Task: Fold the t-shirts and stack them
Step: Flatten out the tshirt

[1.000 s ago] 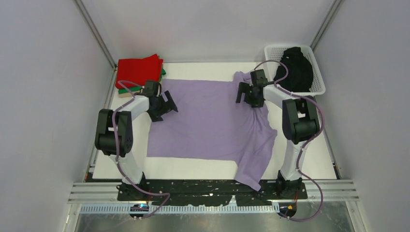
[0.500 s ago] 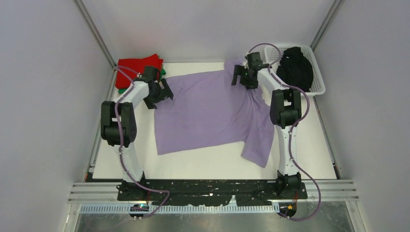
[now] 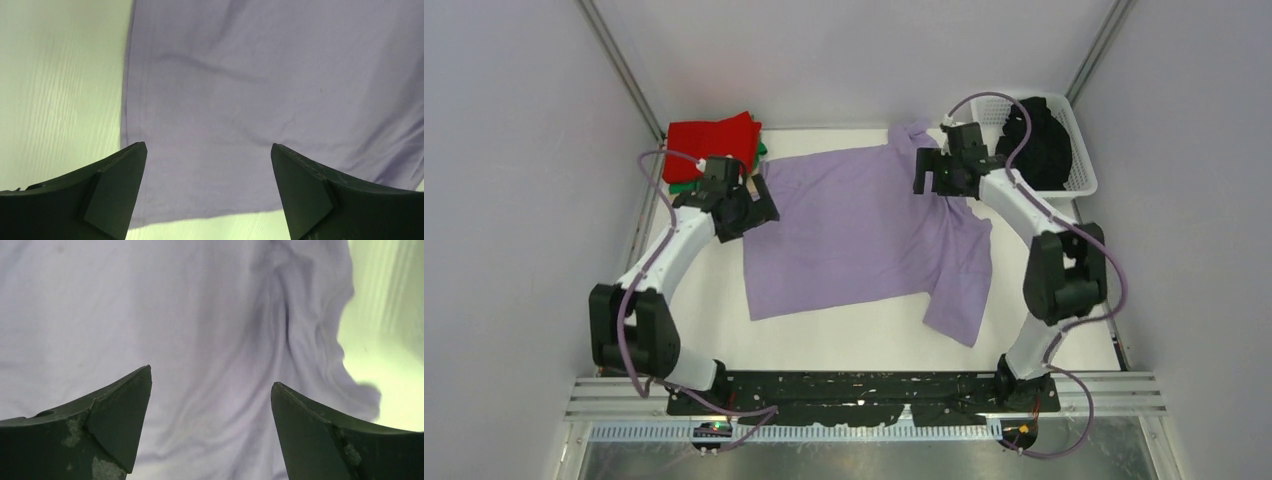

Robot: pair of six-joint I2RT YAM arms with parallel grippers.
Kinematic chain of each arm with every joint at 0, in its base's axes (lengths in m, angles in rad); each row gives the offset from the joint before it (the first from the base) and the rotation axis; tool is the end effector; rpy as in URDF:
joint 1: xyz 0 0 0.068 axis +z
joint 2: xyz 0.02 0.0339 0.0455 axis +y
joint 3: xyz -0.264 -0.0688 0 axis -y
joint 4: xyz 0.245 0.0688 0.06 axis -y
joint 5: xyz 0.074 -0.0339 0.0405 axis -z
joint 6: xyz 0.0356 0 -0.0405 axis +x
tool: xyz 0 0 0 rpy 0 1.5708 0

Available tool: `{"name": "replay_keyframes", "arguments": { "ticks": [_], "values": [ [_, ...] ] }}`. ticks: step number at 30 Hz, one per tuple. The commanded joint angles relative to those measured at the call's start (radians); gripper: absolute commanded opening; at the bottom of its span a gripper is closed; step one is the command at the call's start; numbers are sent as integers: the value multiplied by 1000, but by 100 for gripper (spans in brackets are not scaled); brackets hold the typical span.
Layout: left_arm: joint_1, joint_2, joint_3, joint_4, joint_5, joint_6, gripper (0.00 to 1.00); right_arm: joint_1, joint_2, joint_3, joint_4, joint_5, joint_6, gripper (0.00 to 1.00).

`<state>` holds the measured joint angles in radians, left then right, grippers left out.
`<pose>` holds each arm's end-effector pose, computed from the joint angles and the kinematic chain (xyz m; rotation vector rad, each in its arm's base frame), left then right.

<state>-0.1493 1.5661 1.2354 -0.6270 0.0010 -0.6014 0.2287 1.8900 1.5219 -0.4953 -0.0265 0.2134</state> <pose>0.3293 -0.0496 0.2651 -0.5724 2.4906 -0.2977 0.4130 0.0971 0.2487 -0.0307 2.4470 0.2297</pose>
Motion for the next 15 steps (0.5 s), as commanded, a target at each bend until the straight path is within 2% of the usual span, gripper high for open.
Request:
{"name": "replay_keyframes", "arguments": {
  "ticks": [1,4,8,12,15],
  "values": [
    [-45,-236,-229,-64,-56,-48,100,5,-321,-279,166,85,76,96],
    [-81,-386,-409,-111,-73,-108,99,5,-532,-498,225,129,136,95],
    [-96,-552,-596,-133,-64,-181,100,-2,-723,-681,280,178,188,95],
    [-97,-614,-661,-122,-74,-202,96,-8,-810,-754,261,198,181,95],
    [-96,-580,-661,-101,-58,-196,91,-11,-824,-770,226,207,172,95]
  ]
}}
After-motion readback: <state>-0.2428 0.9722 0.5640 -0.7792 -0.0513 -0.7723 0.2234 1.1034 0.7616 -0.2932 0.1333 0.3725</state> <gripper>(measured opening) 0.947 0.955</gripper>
